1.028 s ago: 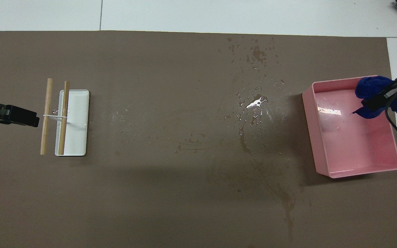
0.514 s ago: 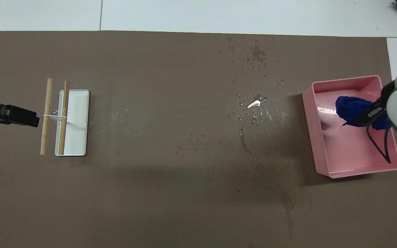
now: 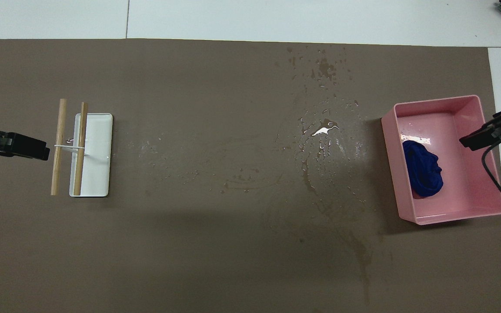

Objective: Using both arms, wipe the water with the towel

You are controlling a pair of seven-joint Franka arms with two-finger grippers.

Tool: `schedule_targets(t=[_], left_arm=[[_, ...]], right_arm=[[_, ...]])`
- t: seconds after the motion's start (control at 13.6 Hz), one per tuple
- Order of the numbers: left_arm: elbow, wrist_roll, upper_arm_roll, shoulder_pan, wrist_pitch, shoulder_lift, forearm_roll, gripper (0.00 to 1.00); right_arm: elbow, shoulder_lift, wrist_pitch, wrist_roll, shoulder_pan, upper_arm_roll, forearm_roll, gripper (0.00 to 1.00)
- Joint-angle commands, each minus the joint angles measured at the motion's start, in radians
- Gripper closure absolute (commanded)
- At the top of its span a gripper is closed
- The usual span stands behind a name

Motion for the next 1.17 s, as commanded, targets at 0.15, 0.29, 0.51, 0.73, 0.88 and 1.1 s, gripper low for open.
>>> schedule_targets(t=[0.15,0.29,0.51,0.73,0.88,1.1], left_arm=[[-0.036,0.005,-0.002,0.009,0.011,-0.031,-0.015,0.00],[-0.036,0.005,-0.002,0.009,0.011,-0.031,-0.015,0.00],[-0.036,0.005,-0.002,0.009,0.011,-0.031,-0.015,0.00],[-0.036,0.005,-0.002,0.009,0.011,-0.031,-0.015,0.00],[-0.036,0.005,-0.002,0.009,0.011,-0.031,-0.015,0.00],[-0.036,0.005,-0.002,0.009,0.011,-0.031,-0.015,0.00]], right_arm=[[0.085,-0.100,-0.187,0.263,0.124,0.011,0.009,0.00],[0.085,-0.141,-0.254,0.389,0.167,0.017,0.007,0.00],[0.016,-0.190,-0.297,0.393,0.155,0.014,0.010,0.00],[0.008,-0.192,-0.250,0.390,0.167,0.013,0.010,0.00],[-0.035,-0.203,-0.141,0.394,0.169,0.017,0.012,0.00],[-0.078,-0.210,-0.106,0.407,0.169,0.014,0.091,0.00]])
